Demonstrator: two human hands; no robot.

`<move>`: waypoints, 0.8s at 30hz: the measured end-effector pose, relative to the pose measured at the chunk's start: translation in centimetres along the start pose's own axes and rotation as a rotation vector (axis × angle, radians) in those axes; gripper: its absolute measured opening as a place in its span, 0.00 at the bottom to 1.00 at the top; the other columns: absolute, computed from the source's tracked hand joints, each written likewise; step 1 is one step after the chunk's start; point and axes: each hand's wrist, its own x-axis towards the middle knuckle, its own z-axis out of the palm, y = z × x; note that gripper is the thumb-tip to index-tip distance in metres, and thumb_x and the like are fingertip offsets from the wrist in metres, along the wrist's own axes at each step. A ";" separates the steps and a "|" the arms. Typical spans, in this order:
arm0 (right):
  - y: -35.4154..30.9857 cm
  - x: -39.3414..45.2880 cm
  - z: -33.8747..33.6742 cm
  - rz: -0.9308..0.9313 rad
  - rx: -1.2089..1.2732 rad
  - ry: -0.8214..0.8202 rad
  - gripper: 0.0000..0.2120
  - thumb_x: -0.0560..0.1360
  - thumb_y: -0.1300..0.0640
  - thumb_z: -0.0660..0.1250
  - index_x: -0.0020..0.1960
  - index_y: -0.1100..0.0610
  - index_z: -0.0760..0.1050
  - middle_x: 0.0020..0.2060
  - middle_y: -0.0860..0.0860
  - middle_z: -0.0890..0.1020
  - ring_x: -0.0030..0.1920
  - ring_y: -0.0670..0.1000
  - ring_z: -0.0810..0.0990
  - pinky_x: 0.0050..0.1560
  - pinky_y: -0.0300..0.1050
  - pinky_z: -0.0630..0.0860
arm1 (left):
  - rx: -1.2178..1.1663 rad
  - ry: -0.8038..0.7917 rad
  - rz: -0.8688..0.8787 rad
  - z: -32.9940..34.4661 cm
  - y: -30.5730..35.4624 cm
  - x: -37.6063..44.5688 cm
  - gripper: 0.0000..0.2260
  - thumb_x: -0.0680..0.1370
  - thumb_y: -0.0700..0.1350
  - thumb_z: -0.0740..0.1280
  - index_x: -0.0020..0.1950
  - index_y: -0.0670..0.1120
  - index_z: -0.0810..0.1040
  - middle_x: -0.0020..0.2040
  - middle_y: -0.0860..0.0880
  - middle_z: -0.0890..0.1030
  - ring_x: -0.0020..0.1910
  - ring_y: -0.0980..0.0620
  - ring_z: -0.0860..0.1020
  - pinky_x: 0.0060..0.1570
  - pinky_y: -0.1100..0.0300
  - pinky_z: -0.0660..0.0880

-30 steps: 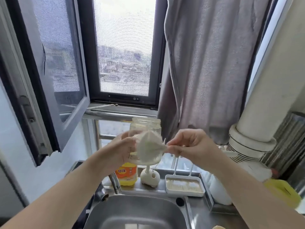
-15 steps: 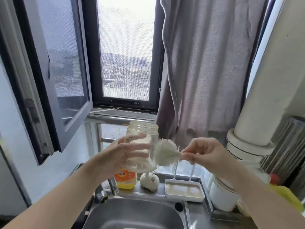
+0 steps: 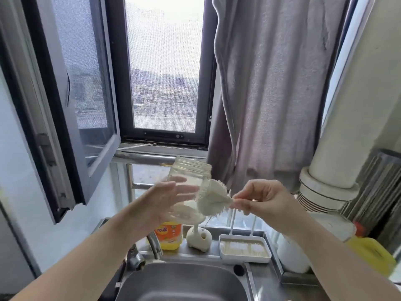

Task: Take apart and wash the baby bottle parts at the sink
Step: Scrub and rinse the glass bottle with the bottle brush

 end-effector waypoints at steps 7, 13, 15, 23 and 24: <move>-0.1 0.2 1.1 0.024 -0.011 0.014 0.09 0.62 0.54 0.75 0.37 0.59 0.81 0.35 0.57 0.85 0.32 0.45 0.80 0.36 0.37 0.75 | 0.155 0.136 0.011 -0.6 0.1 -0.3 0.38 0.50 0.58 0.81 0.59 0.53 0.77 0.58 0.44 0.80 0.55 0.48 0.80 0.53 0.54 0.78; 0.1 -0.4 2.5 0.063 -0.148 -0.047 0.06 0.63 0.55 0.77 0.36 0.56 0.81 0.31 0.49 0.82 0.32 0.43 0.78 0.37 0.35 0.74 | 0.185 0.134 0.076 -0.5 0.2 -0.6 0.47 0.42 0.61 0.82 0.57 0.51 0.72 0.51 0.48 0.85 0.51 0.48 0.83 0.48 0.54 0.79; 0.1 -0.7 2.2 0.068 -0.240 -0.083 0.06 0.65 0.58 0.78 0.34 0.53 0.81 0.31 0.50 0.83 0.33 0.43 0.79 0.37 0.34 0.75 | 0.186 0.142 0.077 -0.9 0.3 -0.7 0.48 0.42 0.62 0.82 0.58 0.50 0.71 0.52 0.47 0.84 0.51 0.48 0.83 0.49 0.54 0.79; -1.7 0.9 2.2 -0.046 -0.101 -0.032 0.09 0.64 0.59 0.75 0.40 0.63 0.81 0.33 0.52 0.84 0.34 0.47 0.81 0.38 0.39 0.77 | 0.077 0.069 0.057 -0.7 0.5 -0.1 0.47 0.45 0.56 0.84 0.61 0.47 0.74 0.53 0.40 0.83 0.47 0.45 0.82 0.43 0.55 0.80; -1.2 0.5 2.7 -0.025 -0.145 -0.073 0.07 0.65 0.59 0.76 0.39 0.62 0.81 0.33 0.52 0.84 0.34 0.46 0.80 0.39 0.37 0.77 | 0.085 0.070 0.063 -0.8 0.5 -0.1 0.48 0.44 0.57 0.83 0.61 0.47 0.74 0.54 0.40 0.82 0.47 0.46 0.83 0.41 0.56 0.80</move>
